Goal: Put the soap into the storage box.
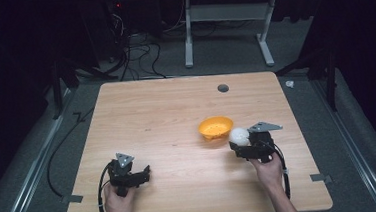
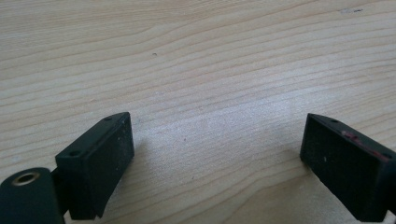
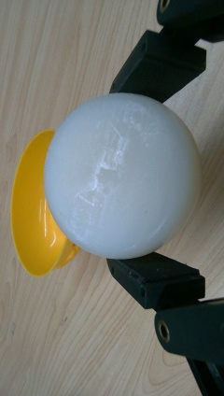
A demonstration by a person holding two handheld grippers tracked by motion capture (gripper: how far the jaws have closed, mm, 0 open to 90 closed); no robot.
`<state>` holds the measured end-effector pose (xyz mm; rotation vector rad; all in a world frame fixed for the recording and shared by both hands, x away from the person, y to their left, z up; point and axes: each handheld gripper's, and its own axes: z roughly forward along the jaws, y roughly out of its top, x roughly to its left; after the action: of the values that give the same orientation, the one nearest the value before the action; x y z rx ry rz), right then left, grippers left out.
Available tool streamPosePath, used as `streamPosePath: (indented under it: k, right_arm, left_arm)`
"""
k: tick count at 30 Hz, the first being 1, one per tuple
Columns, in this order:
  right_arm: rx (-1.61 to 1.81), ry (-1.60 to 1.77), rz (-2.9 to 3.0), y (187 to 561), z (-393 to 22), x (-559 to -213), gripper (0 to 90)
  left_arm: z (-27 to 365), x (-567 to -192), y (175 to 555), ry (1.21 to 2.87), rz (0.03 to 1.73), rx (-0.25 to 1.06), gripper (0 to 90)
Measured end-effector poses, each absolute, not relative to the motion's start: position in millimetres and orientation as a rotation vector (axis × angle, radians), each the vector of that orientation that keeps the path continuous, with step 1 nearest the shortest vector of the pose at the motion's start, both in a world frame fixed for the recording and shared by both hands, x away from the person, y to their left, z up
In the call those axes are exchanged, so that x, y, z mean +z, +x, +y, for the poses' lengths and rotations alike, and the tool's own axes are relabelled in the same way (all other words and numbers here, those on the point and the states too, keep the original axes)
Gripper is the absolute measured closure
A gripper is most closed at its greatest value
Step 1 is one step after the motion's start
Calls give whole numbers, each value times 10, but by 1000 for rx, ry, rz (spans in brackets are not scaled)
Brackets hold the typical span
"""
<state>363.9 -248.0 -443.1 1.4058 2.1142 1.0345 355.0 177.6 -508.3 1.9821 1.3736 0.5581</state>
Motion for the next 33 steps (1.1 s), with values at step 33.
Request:
streamPosePath:
  k: [33]
  right_arm:
    - [1067, 1330, 2166, 3794, -2311, -4216, 237]
  left_arm:
    - [1776, -5083, 3550, 1983, 1373, 558, 100]
